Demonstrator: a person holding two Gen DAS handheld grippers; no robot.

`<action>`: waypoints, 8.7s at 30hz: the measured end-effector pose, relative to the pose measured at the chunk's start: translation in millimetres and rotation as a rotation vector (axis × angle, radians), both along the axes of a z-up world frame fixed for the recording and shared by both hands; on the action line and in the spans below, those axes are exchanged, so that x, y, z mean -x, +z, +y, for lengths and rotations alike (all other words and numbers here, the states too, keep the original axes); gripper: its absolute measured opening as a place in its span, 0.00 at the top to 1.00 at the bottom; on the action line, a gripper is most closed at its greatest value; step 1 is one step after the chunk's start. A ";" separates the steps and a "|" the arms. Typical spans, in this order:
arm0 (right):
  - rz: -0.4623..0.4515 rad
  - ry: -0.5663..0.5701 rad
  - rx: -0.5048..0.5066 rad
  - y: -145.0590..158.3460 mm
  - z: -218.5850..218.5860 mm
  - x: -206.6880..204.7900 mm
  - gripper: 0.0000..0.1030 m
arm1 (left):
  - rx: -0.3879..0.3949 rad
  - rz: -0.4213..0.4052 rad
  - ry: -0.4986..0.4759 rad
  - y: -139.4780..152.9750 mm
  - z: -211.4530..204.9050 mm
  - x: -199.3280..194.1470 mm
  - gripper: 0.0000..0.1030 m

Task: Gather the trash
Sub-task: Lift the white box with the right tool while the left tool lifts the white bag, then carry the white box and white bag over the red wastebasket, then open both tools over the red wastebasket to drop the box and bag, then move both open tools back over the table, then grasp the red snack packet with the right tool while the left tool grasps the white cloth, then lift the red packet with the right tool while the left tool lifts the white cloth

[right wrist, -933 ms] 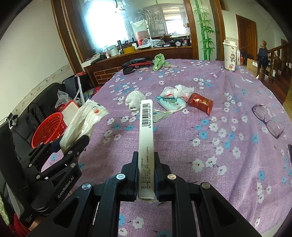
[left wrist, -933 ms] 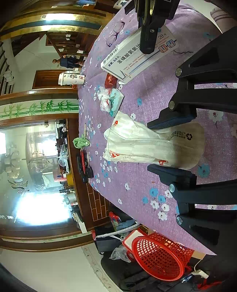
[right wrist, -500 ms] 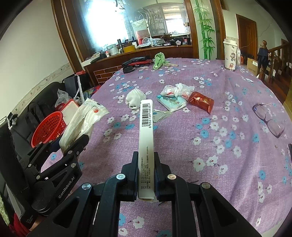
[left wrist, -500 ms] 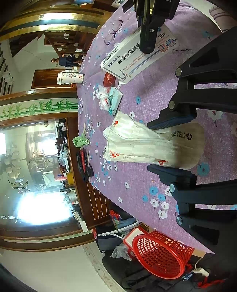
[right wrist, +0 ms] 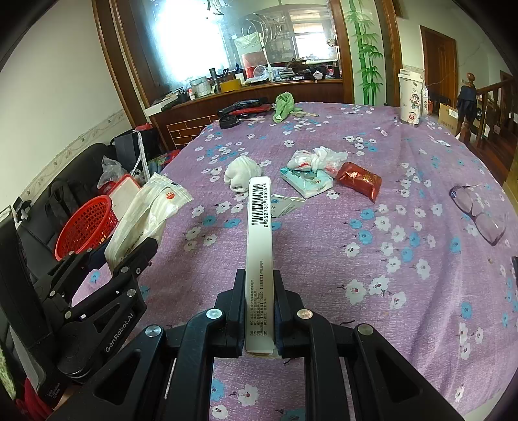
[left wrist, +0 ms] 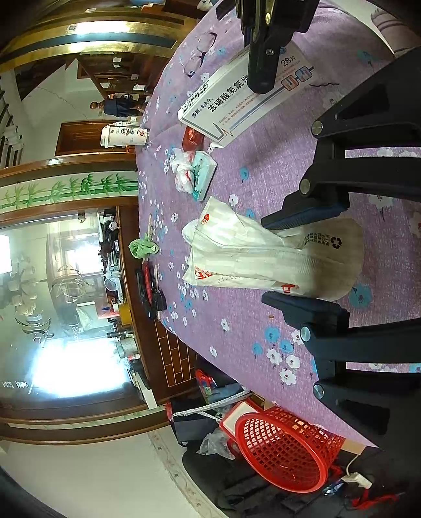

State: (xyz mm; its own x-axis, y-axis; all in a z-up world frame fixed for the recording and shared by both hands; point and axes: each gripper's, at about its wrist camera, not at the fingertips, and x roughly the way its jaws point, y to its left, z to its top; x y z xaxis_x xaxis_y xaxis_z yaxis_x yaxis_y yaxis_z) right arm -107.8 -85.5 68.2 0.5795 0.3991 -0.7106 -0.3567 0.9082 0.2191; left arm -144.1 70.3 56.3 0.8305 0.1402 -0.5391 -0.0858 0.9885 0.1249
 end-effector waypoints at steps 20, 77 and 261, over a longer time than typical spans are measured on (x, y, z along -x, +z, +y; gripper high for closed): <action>0.016 0.046 0.036 -1.8 29.3 -6.9 0.86 | 0.034 -0.008 0.051 -0.9 29.9 5.9 0.63; 0.106 0.489 -0.091 35.2 307.2 -76.3 0.73 | 0.180 -0.036 0.504 27.7 291.7 48.0 0.30; 0.057 0.112 0.043 -10.6 50.6 -41.4 0.66 | 0.113 0.016 0.089 7.2 54.0 -15.8 0.67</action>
State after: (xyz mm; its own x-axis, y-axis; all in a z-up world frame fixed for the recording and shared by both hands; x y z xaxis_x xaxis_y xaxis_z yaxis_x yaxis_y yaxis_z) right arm -66.4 -34.9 57.5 0.4914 0.4276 -0.7587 -0.4447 0.8722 0.2036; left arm -128.3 124.3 63.6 0.8084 0.1509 -0.5690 -0.1729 0.9848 0.0155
